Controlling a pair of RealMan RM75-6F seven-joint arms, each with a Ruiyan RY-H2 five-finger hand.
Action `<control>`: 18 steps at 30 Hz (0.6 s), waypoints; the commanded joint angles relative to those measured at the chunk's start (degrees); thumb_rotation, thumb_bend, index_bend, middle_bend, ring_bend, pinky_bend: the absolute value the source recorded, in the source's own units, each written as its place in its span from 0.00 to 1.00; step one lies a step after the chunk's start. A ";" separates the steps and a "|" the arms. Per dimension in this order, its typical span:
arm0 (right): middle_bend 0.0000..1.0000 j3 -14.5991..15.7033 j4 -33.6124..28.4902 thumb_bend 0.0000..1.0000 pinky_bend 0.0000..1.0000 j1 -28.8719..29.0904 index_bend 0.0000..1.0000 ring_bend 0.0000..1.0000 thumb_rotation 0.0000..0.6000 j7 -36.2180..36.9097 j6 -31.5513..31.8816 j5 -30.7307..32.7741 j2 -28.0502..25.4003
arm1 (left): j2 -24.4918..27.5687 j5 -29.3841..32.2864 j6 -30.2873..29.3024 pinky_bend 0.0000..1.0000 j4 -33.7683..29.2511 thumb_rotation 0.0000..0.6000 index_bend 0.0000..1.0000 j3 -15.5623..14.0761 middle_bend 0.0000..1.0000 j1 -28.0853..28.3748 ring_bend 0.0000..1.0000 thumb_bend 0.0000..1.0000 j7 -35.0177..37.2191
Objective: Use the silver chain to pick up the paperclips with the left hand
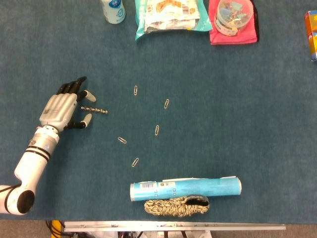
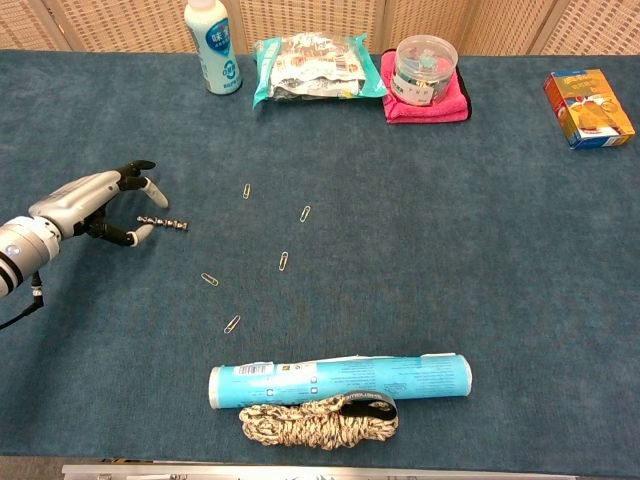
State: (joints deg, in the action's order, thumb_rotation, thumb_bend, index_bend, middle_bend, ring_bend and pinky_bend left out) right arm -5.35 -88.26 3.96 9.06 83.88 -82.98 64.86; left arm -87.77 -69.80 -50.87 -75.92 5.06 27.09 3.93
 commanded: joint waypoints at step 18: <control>0.06 -0.08 0.02 0.00 0.22 -0.06 0.00 0.03 1.00 -0.02 -0.14 0.21 0.13 | 1.59 -2.12 0.84 0.04 -0.49 1.00 0.30 -0.71 0.00 0.12 0.00 0.18 5.20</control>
State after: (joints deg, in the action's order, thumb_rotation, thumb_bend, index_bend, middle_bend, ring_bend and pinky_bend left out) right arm -5.43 -88.25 3.90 9.03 83.74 -82.77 64.99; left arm -86.22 -71.88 -50.05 -76.40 4.38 27.18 9.09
